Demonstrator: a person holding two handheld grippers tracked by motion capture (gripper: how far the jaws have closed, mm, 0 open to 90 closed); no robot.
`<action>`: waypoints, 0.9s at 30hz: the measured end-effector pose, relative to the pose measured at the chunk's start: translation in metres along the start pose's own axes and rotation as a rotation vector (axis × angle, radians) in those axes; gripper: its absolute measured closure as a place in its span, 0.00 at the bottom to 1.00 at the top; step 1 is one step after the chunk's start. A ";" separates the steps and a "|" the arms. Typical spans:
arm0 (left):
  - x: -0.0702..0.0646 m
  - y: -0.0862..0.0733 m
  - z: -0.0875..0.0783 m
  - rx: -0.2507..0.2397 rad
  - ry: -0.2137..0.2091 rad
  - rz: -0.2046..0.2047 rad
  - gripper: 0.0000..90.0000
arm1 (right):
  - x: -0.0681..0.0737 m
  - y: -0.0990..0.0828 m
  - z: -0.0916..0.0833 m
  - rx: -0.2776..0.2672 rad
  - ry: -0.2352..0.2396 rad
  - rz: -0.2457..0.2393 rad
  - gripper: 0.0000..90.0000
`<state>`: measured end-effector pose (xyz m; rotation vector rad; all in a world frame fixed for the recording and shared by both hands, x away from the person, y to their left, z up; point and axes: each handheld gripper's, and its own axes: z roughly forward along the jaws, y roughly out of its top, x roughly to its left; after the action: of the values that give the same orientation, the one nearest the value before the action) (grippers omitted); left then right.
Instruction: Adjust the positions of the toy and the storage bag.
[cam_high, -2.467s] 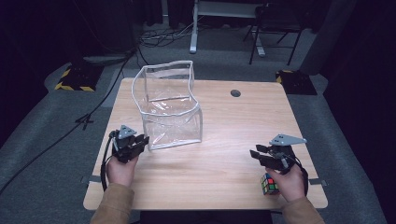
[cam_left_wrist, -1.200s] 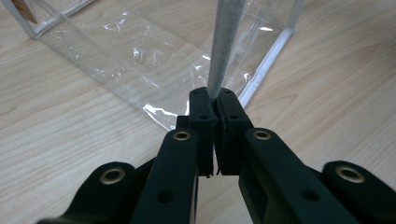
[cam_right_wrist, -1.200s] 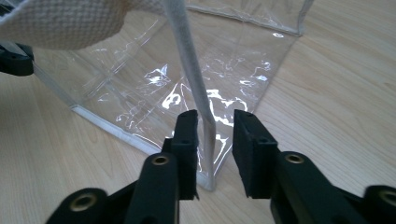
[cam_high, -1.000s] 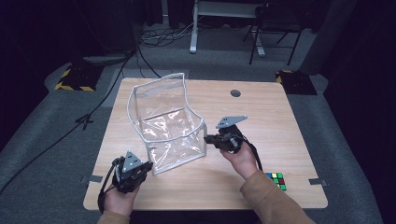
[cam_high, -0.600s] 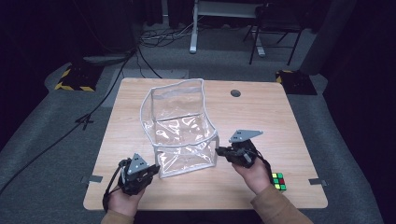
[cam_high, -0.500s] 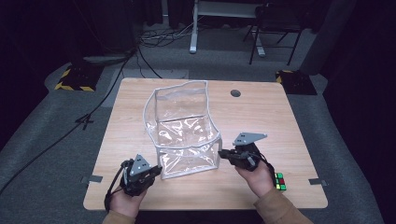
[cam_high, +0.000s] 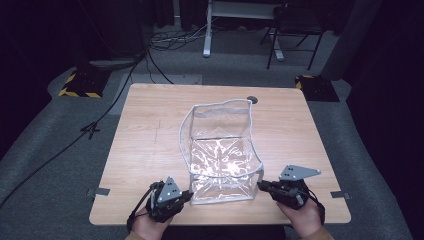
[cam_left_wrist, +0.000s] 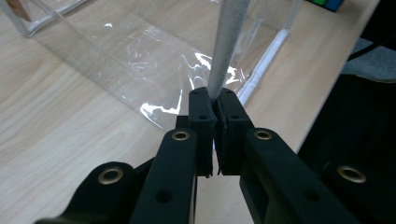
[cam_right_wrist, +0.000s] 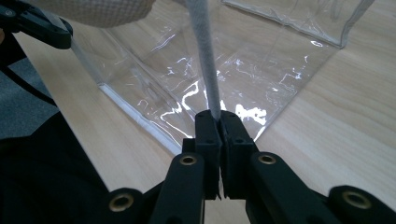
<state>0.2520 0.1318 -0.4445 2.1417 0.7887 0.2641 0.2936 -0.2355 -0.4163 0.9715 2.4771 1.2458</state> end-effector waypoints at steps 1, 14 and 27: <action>-0.003 0.000 0.000 -0.001 -0.006 0.008 0.96 | 0.001 -0.007 -0.008 -0.002 0.000 0.013 0.97; -0.016 -0.006 -0.002 0.004 -0.051 0.015 0.94 | 0.014 -0.021 -0.024 -0.003 0.013 0.009 0.96; -0.002 -0.014 -0.019 -0.021 -0.045 -0.028 0.49 | 0.001 -0.020 -0.032 -0.009 -0.031 -0.058 0.53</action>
<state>0.2360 0.1496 -0.4431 2.1086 0.7862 0.2079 0.2690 -0.2637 -0.4119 0.9035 2.4554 1.2137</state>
